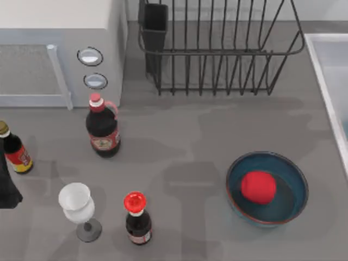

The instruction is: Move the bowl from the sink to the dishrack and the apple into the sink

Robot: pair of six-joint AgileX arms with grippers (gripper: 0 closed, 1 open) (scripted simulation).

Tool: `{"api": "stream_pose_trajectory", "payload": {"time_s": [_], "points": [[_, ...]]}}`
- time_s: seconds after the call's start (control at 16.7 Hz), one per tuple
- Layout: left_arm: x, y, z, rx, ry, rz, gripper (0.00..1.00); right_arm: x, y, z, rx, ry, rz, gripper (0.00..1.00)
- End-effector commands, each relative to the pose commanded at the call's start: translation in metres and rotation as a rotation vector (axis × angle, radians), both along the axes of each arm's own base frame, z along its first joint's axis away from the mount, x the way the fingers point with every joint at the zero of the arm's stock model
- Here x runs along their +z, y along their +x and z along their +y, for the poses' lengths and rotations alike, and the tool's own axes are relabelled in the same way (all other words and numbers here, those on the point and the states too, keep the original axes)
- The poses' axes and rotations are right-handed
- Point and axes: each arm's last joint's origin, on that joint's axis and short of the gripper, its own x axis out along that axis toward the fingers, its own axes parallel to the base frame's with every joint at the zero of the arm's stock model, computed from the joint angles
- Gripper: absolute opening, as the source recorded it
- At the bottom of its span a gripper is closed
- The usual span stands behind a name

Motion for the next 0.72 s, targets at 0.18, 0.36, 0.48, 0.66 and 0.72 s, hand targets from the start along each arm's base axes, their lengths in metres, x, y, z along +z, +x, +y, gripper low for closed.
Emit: {"api": "stream_pose_trajectory", "payload": {"time_s": [0.18,0.36,0.48,0.66,0.72], "points": [[0.0,0.0,0.0,0.0,0.0,0.0,1.0,-0.041,0.046,-0.032,-0.005,0.033,0.149,1.0],[0.0,0.0,0.0,0.0,0.0,0.0,1.0,-0.084,0.073,-0.058,-0.009,0.069,0.264,1.0],[0.0,0.0,0.0,0.0,0.0,0.0,1.0,-0.108,0.083,-0.071,-0.012,0.089,0.318,1.0],[0.0,0.0,0.0,0.0,0.0,0.0,1.0,-0.13,0.09,-0.082,-0.015,0.108,0.362,1.0],[0.0,0.0,0.0,0.0,0.0,0.0,1.0,-0.133,0.091,-0.084,-0.016,0.111,0.368,1.0]]}}
